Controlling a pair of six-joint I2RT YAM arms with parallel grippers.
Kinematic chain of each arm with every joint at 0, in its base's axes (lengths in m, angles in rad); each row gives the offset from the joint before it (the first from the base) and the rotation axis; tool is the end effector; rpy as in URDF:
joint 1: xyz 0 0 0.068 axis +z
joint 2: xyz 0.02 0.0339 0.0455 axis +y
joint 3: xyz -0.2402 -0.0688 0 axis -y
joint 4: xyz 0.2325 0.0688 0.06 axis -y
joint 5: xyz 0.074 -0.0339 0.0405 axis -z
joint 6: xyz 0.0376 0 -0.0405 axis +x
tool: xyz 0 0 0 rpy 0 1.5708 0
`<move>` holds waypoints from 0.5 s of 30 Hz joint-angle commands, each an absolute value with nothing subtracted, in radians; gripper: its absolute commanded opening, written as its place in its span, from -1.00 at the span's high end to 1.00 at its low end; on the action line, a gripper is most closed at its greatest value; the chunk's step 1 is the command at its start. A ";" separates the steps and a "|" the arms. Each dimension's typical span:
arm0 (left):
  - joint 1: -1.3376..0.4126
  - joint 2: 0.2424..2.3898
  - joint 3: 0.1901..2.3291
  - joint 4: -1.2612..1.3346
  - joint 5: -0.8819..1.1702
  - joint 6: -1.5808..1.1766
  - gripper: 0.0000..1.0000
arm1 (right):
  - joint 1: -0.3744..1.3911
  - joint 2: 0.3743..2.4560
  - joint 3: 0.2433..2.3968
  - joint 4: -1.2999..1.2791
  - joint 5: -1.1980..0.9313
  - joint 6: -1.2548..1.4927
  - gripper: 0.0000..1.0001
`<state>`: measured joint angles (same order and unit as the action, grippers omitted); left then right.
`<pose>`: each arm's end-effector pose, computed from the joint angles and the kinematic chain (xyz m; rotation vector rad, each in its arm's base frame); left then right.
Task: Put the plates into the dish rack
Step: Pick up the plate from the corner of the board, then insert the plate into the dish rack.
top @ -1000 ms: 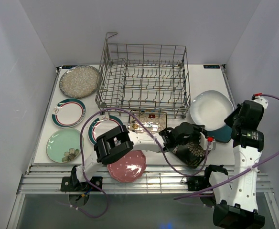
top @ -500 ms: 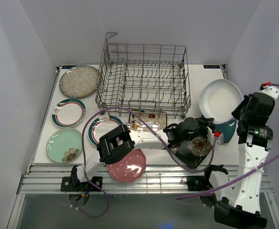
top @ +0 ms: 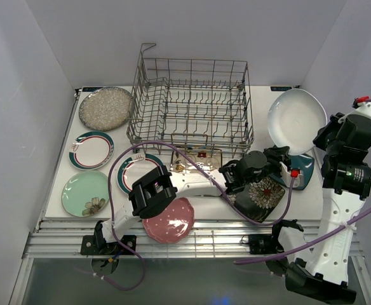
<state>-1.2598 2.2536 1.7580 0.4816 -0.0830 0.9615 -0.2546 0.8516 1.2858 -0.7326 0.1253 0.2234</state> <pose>0.1609 -0.4904 0.2405 1.3921 0.7624 -0.1673 0.1477 -0.0433 0.4137 0.5261 1.7935 -0.1386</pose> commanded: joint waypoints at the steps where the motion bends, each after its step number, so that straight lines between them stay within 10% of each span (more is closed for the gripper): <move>1: -1.279 2.226 1.807 0.497 -0.026 0.985 1.00 | -0.236 0.836 1.407 -0.515 -0.107 0.336 0.84; 15: -1.227 2.174 1.827 0.500 -0.029 0.986 1.00 | -0.235 0.894 1.516 -0.508 -0.218 0.359 0.85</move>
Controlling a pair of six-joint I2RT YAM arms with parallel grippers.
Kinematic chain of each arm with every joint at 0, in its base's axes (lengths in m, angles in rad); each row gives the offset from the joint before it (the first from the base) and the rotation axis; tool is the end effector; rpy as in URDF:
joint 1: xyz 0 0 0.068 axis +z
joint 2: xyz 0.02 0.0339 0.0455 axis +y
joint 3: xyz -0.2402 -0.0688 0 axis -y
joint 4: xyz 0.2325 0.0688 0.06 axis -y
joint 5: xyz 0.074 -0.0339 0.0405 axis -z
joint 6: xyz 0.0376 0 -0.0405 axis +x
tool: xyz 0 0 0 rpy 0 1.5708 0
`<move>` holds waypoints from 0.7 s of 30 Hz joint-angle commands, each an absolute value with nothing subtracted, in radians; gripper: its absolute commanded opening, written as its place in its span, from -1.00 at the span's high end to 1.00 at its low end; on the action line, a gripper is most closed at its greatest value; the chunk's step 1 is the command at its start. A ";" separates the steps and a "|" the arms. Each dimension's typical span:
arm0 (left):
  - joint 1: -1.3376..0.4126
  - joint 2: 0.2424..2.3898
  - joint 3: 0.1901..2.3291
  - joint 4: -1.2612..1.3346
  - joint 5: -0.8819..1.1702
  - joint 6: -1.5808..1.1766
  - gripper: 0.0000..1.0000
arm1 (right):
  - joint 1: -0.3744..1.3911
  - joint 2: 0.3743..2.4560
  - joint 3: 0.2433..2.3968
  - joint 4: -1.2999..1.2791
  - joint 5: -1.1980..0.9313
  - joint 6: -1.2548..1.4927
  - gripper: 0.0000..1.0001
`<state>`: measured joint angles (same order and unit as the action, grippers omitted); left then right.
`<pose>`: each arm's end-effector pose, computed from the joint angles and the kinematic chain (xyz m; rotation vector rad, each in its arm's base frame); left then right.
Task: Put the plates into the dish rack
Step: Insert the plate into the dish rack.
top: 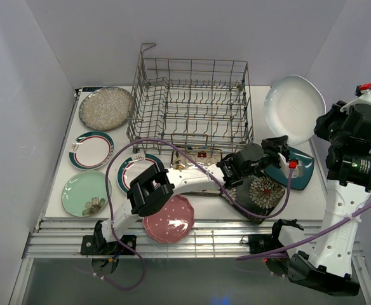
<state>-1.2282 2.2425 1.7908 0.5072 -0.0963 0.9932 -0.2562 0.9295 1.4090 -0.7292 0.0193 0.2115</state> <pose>0.1768 -0.4849 0.2602 1.3229 0.7417 -0.1152 0.1575 -0.0420 0.4389 0.4352 1.7680 -0.0492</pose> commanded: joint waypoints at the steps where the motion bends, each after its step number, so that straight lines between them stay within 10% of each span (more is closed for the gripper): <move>1: -1.223 2.171 1.825 0.502 -0.029 0.982 1.00 | -0.235 0.899 1.525 -0.509 -0.225 0.359 0.84; 13: -1.183 2.125 1.798 0.511 -0.034 0.965 1.00 | -0.103 0.957 1.571 -0.506 -0.097 0.362 0.84; 21: -1.175 2.091 1.746 0.534 -0.038 0.943 1.00 | 0.353 1.026 1.605 -0.493 0.343 0.302 0.84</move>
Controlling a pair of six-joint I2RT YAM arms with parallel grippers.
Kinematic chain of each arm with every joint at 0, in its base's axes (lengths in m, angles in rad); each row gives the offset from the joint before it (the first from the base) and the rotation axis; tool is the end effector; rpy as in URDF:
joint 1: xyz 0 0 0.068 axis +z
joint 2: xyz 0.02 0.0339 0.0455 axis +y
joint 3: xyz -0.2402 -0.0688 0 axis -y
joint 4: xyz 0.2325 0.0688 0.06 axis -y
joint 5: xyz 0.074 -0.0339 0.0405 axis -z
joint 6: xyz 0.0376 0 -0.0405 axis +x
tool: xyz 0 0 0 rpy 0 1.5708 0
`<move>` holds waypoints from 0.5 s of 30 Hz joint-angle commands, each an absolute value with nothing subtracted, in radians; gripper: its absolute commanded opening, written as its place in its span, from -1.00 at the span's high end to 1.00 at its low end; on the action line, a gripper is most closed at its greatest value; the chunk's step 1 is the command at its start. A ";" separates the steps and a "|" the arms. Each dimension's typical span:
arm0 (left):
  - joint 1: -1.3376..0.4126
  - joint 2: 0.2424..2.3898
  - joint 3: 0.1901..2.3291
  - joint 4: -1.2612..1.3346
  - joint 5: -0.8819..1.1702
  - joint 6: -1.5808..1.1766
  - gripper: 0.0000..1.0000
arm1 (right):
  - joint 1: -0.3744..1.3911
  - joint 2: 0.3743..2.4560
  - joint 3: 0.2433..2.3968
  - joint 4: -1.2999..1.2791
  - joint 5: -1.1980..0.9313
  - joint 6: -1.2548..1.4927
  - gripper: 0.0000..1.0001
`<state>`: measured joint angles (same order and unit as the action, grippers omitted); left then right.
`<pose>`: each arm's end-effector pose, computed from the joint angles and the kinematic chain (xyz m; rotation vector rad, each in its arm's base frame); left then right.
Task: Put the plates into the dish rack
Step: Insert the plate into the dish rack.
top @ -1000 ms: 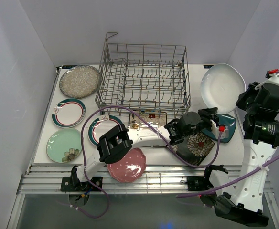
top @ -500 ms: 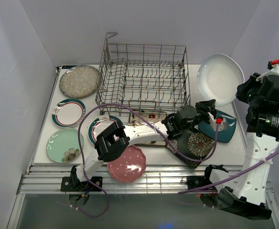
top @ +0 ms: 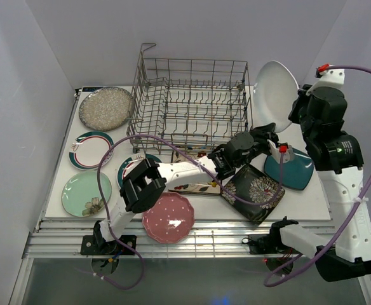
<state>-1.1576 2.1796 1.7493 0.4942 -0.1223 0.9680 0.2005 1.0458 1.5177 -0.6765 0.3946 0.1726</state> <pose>0.2069 -0.4605 0.2752 1.2667 0.8176 -0.0601 0.1850 0.0229 0.4584 0.2584 1.7411 -0.0790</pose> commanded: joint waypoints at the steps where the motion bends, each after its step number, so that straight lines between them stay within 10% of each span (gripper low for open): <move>1: -1.175 2.085 1.737 0.537 -0.040 0.940 1.00 | 0.407 1.029 1.602 -0.485 0.389 0.293 0.85; 15: -1.152 1.892 1.428 0.667 -0.054 0.864 1.00 | 0.752 1.206 1.700 -0.472 0.756 0.238 0.84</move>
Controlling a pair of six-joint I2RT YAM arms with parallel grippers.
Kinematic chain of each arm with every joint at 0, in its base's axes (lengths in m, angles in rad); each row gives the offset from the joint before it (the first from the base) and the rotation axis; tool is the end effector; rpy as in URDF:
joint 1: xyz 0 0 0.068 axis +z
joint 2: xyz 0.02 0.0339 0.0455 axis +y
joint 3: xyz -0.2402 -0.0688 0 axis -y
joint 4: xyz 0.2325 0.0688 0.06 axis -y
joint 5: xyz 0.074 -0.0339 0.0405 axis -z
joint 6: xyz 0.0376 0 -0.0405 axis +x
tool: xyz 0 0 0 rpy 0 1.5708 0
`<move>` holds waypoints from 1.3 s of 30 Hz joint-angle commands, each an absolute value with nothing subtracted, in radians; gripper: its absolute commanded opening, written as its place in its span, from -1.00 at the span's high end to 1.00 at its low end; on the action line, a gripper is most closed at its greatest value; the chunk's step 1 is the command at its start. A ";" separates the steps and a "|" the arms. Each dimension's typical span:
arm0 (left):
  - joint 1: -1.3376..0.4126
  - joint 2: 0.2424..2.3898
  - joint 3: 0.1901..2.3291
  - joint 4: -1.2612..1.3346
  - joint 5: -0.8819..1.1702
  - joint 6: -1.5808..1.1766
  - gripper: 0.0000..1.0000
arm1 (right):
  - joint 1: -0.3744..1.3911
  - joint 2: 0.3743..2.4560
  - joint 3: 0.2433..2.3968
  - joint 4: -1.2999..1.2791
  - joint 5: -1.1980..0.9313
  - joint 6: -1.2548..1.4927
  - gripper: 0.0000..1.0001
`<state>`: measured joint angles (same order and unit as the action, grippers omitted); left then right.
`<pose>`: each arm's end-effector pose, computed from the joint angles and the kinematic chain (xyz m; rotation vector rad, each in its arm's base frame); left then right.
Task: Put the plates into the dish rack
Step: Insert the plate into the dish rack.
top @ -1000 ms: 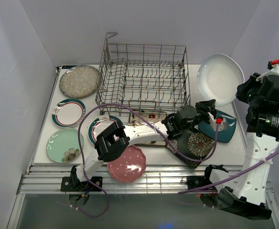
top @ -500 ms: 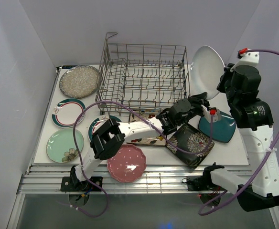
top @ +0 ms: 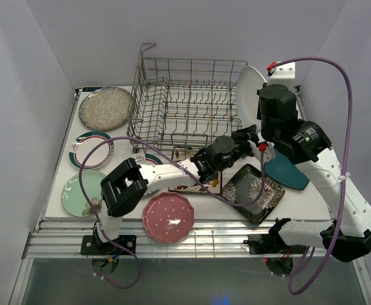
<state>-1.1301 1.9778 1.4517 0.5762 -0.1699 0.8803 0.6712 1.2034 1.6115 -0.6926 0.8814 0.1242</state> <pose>0.2008 -0.4108 0.2748 1.2070 0.9269 -0.0705 0.1882 0.1124 0.4575 0.1163 1.7525 -0.2394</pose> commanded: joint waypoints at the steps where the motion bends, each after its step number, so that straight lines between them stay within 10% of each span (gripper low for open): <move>1: -1.149 1.870 1.410 0.673 -0.054 0.859 1.00 | 0.755 1.218 1.700 -0.474 0.755 0.239 0.84; 39: -1.075 1.991 1.393 0.724 0.048 0.733 1.00 | 0.747 1.318 1.614 -0.379 0.905 0.127 0.85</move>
<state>-1.0618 1.9759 1.3426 0.7021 -0.0597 0.7319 0.7124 1.3312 1.5982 -0.6003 0.9798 0.0586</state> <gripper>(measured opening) 0.196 0.219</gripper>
